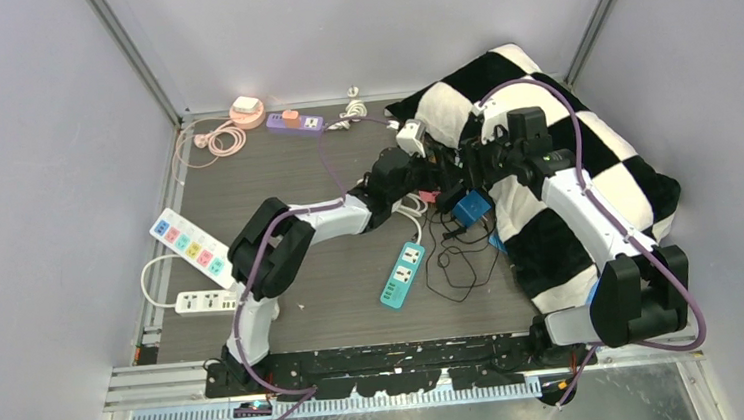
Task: Pull the plug off the socket
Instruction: Place the plug at the center of the board, then move the socket to the center of the board.
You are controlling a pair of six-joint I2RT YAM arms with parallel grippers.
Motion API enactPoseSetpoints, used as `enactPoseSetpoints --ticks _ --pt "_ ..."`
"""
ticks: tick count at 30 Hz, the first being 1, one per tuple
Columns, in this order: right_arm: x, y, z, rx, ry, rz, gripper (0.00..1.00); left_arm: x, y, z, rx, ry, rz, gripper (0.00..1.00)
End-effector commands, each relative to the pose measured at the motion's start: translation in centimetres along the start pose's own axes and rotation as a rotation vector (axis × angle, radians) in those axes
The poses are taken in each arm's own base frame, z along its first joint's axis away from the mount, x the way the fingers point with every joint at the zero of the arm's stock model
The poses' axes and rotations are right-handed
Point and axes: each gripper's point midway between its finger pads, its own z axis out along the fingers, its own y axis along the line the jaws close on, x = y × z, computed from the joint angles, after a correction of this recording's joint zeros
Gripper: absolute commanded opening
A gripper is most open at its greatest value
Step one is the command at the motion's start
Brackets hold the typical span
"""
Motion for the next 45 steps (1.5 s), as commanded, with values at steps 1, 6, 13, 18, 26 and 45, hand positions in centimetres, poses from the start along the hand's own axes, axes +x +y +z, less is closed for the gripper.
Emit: enactPoseSetpoints --ticks 1,6,13,18,26,45 --pt "-1.8 1.1 -1.6 -0.056 -0.063 -0.024 0.65 -3.2 -2.6 -2.2 0.040 -0.050 0.119 0.74" --pt "-1.9 2.0 -2.3 -0.104 -0.072 -0.039 0.68 -3.0 -2.4 -4.6 0.031 -0.037 0.190 0.74" --pt "-1.7 3.5 -2.8 -0.192 -0.068 -0.071 0.69 -2.4 -2.4 -8.1 -0.025 -0.003 0.337 0.74" --pt "-1.3 4.3 -3.0 -0.249 -0.054 -0.089 0.70 -2.6 -2.0 -10.9 -0.097 0.011 0.410 0.75" --pt "-1.2 5.3 -3.6 -0.301 -0.055 -0.103 0.70 -3.8 -0.5 -15.8 -0.190 -0.075 0.437 0.81" --pt "-1.0 5.7 -3.7 -0.329 -0.042 -0.101 0.70 -4.9 1.3 -18.9 0.156 -0.189 -0.114 1.00"
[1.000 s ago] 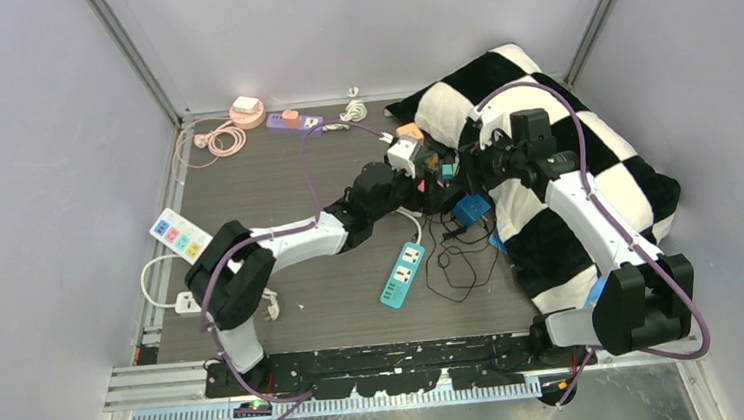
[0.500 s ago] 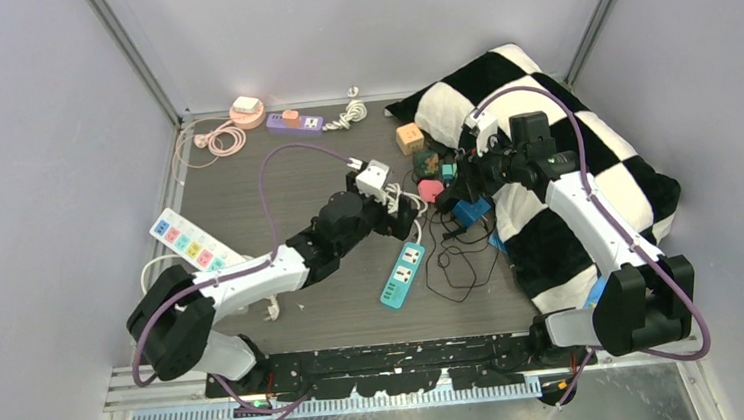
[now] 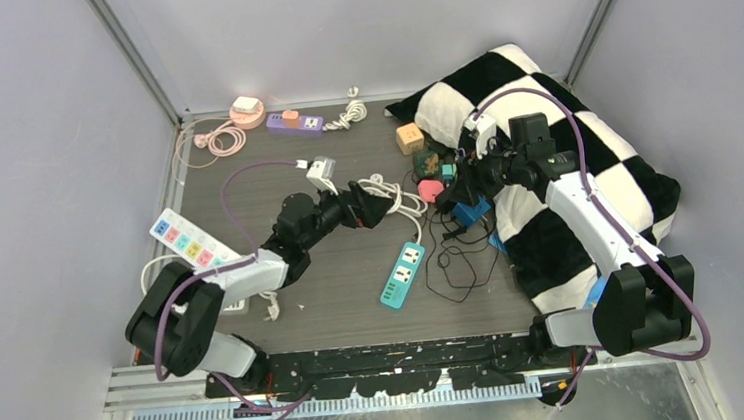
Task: Pull the plug off the socket
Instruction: Move the socket to the center of the board.
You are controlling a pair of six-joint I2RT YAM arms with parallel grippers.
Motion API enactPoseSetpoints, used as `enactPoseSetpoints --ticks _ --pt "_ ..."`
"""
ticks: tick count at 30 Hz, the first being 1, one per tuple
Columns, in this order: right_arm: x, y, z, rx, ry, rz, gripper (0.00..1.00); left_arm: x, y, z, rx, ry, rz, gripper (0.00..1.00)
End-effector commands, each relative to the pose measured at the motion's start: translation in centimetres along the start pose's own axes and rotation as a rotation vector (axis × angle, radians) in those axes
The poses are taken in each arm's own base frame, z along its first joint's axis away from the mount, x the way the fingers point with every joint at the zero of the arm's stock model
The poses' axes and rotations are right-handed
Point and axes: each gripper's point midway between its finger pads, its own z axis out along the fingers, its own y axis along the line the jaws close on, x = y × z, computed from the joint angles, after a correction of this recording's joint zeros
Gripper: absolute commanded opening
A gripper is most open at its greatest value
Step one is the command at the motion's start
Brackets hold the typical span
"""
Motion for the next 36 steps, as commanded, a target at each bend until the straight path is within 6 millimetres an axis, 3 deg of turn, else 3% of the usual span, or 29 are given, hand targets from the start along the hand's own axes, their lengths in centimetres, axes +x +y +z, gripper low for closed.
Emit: enactPoseSetpoints --ticks 1,5,8,13,20,24,30,36 --pt "-2.6 0.3 -1.2 0.001 -0.069 -0.054 0.70 -1.6 -2.7 0.5 0.196 -0.064 -0.167 1.00" --pt "-2.5 0.2 -1.1 -0.001 -0.063 -0.055 0.70 0.5 -2.5 2.2 0.205 0.056 -0.226 0.96" --pt "-2.5 0.1 -1.1 0.002 -0.062 -0.055 0.70 2.5 -1.5 3.4 0.117 0.138 -0.212 0.94" --pt "-2.5 0.0 -1.1 0.007 -0.059 -0.055 0.70 5.2 -0.8 4.2 -0.136 0.218 0.068 0.95" --pt "-2.4 0.0 -1.0 0.008 -0.055 -0.054 0.70 5.2 -0.3 4.5 -0.425 0.190 0.265 0.91" --pt "-2.5 -0.1 -1.1 0.012 -0.056 -0.055 0.70 5.2 -1.2 5.3 -0.475 0.185 0.294 0.90" --pt "-2.5 -0.1 -1.1 0.015 -0.056 -0.056 0.70 6.8 -2.2 6.9 -0.437 0.219 0.258 0.60" --pt "-2.5 -0.1 -1.2 0.015 -0.056 -0.057 0.70 8.7 -1.7 8.3 -0.450 0.268 0.244 0.53"
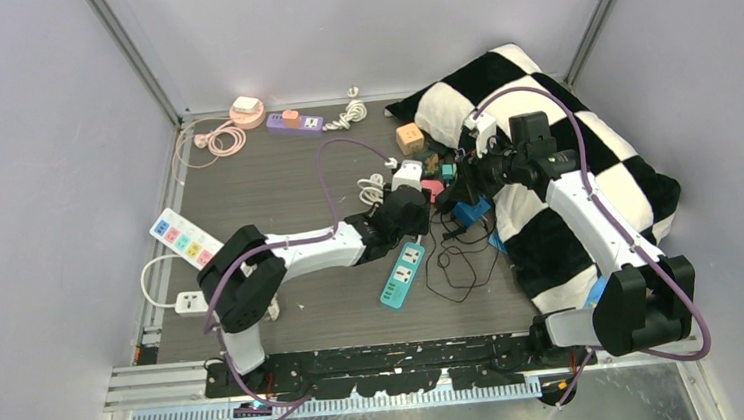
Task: Pull the plug off the socket
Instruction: Move the socket to the center of the board.
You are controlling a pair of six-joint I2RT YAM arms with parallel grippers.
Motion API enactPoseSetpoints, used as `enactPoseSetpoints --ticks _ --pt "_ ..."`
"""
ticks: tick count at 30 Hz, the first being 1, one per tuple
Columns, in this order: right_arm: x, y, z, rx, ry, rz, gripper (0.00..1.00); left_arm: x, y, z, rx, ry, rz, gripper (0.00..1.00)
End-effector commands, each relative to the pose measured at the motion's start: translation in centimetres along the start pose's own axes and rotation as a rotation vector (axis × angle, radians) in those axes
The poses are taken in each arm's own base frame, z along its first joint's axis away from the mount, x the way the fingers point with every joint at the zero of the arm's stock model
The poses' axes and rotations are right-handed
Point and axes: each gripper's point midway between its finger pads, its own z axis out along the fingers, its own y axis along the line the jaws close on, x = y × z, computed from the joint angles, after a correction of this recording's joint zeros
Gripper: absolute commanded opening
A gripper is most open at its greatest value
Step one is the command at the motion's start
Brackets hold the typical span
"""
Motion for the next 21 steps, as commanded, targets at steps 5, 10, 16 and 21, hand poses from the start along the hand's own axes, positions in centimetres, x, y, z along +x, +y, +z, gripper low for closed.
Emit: enactPoseSetpoints --ticks 5,10,16,21 --pt "-2.2 -0.2 -1.0 0.017 -0.053 -0.050 0.70 0.4 -1.3 1.8 -0.008 0.036 -0.028 0.48" --pt "-2.1 -0.2 -0.9 0.015 -0.047 -0.050 0.70 2.1 -1.3 2.8 -0.058 0.091 -0.024 0.39" --pt "-2.0 -0.2 -0.9 0.012 -0.042 -0.049 0.70 2.9 -1.3 2.6 -0.112 0.097 -0.036 0.34" --pt "-2.0 -0.2 -0.9 0.011 -0.042 -0.048 0.70 2.8 -1.4 2.0 -0.177 0.063 -0.017 0.31"
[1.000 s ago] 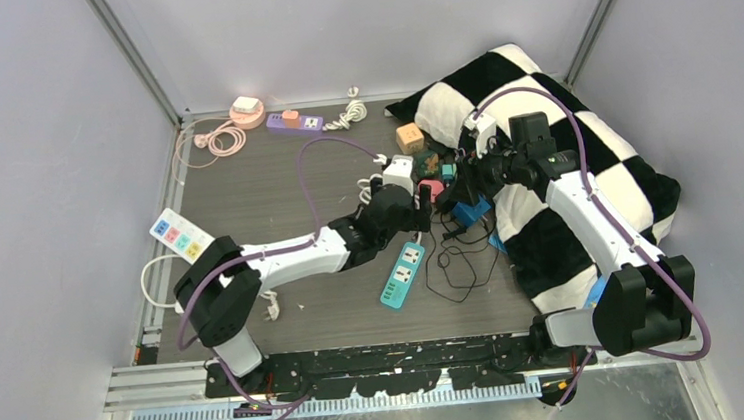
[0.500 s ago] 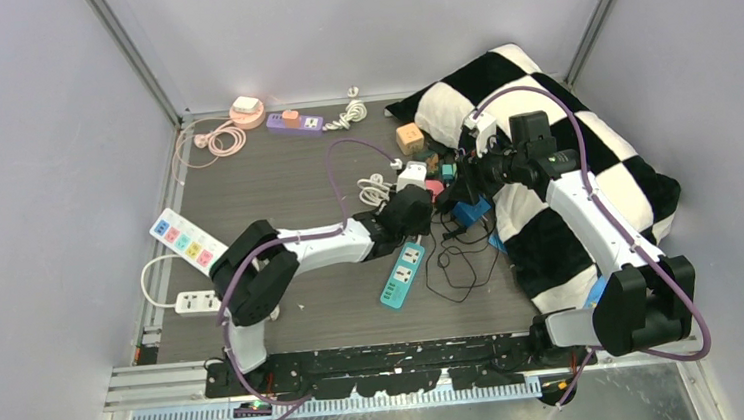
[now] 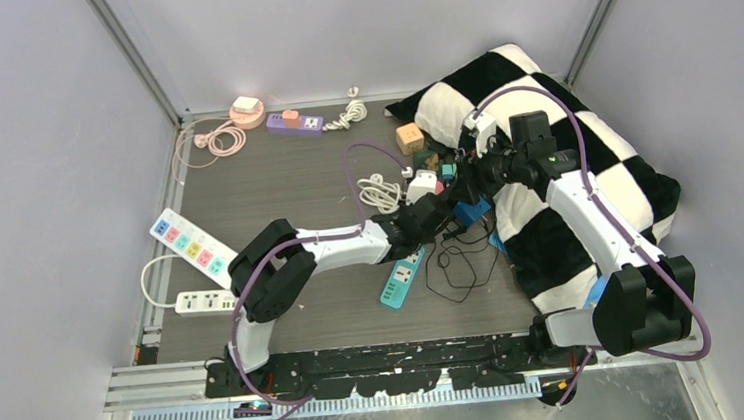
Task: Pull the plug off the socket
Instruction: Move the socket to the center of the board.
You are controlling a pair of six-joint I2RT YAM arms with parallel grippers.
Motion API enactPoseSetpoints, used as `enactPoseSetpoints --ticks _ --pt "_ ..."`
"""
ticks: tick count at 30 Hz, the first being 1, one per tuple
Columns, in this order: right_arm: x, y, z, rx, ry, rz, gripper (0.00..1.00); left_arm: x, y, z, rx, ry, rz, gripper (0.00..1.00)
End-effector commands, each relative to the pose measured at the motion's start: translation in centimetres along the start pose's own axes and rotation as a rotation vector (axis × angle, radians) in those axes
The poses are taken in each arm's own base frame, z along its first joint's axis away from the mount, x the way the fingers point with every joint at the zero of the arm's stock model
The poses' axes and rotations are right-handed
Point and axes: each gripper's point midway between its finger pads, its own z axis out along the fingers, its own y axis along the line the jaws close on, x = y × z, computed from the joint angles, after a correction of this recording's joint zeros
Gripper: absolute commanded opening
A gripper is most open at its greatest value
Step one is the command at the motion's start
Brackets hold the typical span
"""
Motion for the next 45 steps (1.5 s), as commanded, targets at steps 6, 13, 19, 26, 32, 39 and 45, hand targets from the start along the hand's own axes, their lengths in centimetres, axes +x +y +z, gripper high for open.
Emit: enactPoseSetpoints --ticks 6,13,19,26,32,39,45 --pt "-1.9 -0.1 -0.9 0.011 -0.043 -0.034 0.70 -0.9 -0.1 0.3 -0.101 -0.055 -0.026 0.27" --pt "-1.9 0.0 -0.9 0.009 -0.041 -0.034 0.70 -1.3 0.9 1.2 -0.168 -0.079 -0.021 0.22" --pt "-1.9 0.0 -0.9 0.008 -0.041 -0.035 0.69 -1.1 1.4 2.4 -0.180 -0.068 -0.049 0.22" --pt "-1.9 0.0 -0.9 0.006 -0.042 -0.038 0.70 -0.2 2.1 3.6 -0.191 -0.034 -0.077 0.25" --pt "-1.9 0.0 -1.0 0.006 -0.041 -0.037 0.70 0.7 2.8 3.8 -0.208 -0.021 -0.088 0.22" --pt "-1.9 0.0 -1.0 0.005 -0.041 -0.037 0.70 -0.2 4.2 1.9 -0.213 -0.077 -0.100 0.06" --pt "-1.9 0.1 -1.0 0.002 -0.042 -0.038 0.70 -2.7 5.7 -1.1 -0.199 -0.183 -0.111 0.03"
